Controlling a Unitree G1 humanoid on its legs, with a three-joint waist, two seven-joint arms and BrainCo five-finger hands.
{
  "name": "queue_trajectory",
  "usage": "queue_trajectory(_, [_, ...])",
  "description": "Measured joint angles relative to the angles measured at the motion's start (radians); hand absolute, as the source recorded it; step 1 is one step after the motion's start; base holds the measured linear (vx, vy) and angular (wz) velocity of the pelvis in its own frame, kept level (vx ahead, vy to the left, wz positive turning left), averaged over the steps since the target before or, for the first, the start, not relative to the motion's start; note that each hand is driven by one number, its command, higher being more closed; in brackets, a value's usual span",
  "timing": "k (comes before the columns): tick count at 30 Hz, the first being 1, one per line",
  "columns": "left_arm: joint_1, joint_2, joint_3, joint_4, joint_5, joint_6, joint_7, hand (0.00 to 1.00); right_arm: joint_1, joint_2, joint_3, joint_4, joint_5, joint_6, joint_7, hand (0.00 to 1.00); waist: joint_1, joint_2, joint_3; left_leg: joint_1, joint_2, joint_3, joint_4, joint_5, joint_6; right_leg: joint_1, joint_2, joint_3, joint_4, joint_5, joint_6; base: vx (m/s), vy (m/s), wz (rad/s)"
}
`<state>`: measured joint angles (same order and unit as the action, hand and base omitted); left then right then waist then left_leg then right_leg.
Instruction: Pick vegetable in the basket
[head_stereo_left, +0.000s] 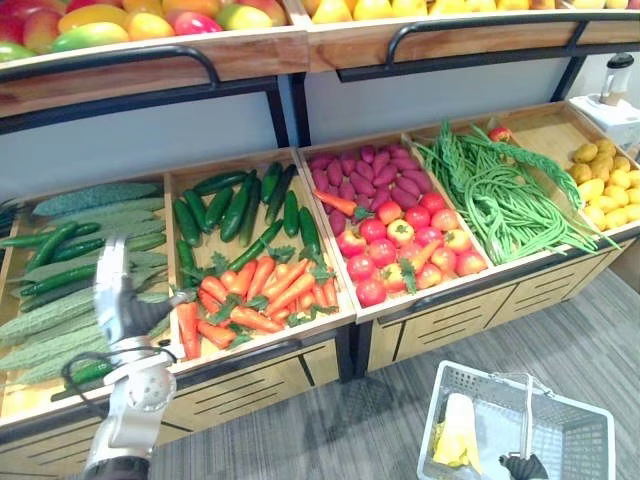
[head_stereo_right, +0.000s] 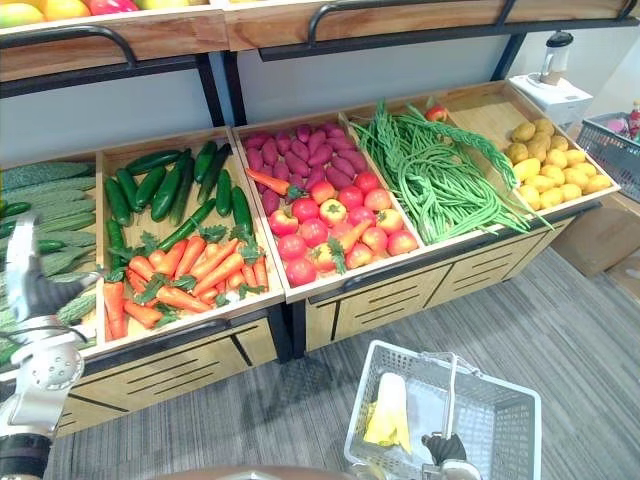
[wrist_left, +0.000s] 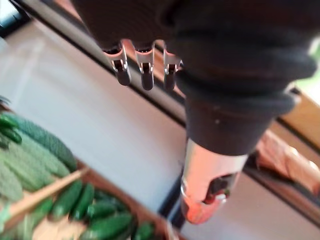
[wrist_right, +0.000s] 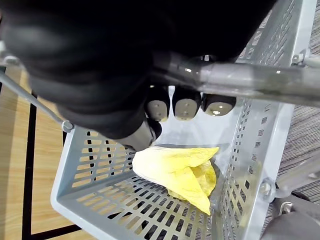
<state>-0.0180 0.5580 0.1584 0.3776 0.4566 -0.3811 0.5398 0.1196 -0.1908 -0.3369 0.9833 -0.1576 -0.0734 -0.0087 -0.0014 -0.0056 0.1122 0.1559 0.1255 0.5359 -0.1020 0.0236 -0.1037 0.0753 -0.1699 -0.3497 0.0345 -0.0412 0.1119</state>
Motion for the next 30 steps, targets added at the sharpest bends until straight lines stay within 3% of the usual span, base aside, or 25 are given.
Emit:
queue_trajectory(6, [-0.105,0.081,-0.138,0.110,0.022,0.045,-0.186,0.00,-0.025,-0.041,0.034,-0.028,0.000,0.001,0.022,1.00,-0.007,0.013,0.025,-0.037,0.002,0.030,0.004,0.001,0.001,-0.055,0.007,0.034,-0.002,0.018,-0.005,-0.01,-0.006,-0.17])
queue_trajectory(11, [-0.209,0.119,-0.207,0.168,0.021,0.099,-0.293,0.00,-0.063,-0.066,0.062,-0.032,0.001,0.000,0.039,1.00,-0.024,0.017,0.066,-0.054,0.003,0.032,0.005,0.002,0.002,-0.076,0.008,0.039,0.000,0.021,-0.007,0.01,-0.007,-0.03])
queue_trajectory(22, [-0.373,0.132,-0.233,0.237,0.019,0.146,-0.311,0.00,-0.122,-0.082,0.127,-0.072,0.002,-0.024,0.031,1.00,-0.025,0.020,0.140,-0.114,0.009,0.032,0.006,0.002,0.002,-0.161,0.008,0.069,0.041,0.023,-0.009,0.00,-0.006,-0.01])
queue_trajectory(24, [-0.411,0.133,-0.234,0.268,0.019,0.153,-0.311,0.00,-0.139,-0.084,0.147,-0.075,0.007,-0.024,0.018,1.00,-0.024,0.011,0.177,-0.127,0.014,0.029,0.054,-0.007,0.004,-0.162,-0.002,0.079,0.057,0.022,-0.010,0.00,0.000,0.00])
queue_trajectory(30, [-0.460,0.139,-0.234,0.296,0.019,0.152,-0.310,0.00,-0.148,-0.085,0.160,-0.108,0.010,-0.028,0.003,1.00,-0.022,0.014,0.205,-0.174,0.042,0.027,0.143,-0.031,0.008,-0.196,-0.005,0.099,0.100,0.015,-0.021,0.00,-0.009,-0.03])
